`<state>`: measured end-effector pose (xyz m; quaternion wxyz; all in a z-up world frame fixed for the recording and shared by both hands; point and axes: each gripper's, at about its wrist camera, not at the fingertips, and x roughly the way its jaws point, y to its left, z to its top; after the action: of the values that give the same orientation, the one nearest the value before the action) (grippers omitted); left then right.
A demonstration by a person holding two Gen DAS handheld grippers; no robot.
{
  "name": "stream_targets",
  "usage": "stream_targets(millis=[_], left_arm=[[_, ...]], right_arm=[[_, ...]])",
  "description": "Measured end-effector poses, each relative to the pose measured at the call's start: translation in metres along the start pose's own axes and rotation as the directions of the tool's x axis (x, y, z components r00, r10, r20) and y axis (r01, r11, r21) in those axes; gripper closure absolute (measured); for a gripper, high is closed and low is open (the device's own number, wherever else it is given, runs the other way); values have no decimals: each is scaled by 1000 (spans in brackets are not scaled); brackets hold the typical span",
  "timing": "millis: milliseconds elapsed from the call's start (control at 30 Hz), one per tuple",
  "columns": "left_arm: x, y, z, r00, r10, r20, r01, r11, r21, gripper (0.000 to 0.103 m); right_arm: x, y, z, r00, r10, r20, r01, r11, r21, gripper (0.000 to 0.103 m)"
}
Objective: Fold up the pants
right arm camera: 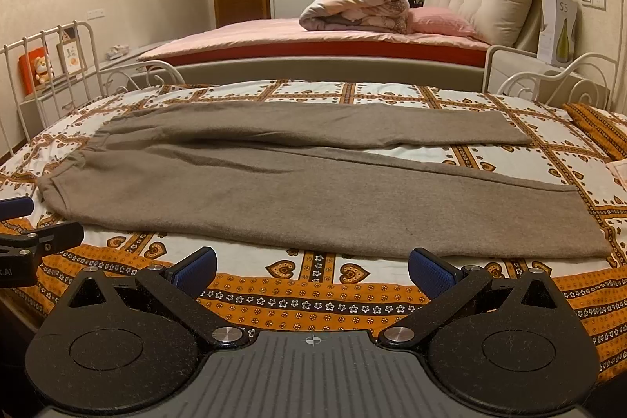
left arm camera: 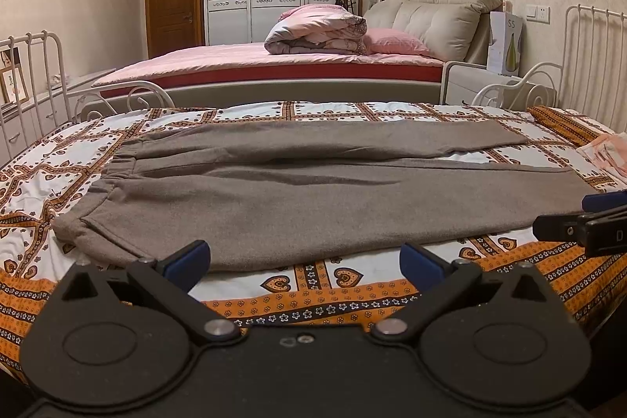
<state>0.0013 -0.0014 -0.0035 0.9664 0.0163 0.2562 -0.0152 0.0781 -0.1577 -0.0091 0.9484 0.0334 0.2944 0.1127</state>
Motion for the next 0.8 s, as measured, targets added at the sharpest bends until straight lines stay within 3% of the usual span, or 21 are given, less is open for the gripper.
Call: stream_targets(millis=[800], left_arm=[[1,-1,0,1000,0,-5,0,1000,1,6]], right_arm=[[-2,1,3,1000,-7,0,7,1000,-1,0]])
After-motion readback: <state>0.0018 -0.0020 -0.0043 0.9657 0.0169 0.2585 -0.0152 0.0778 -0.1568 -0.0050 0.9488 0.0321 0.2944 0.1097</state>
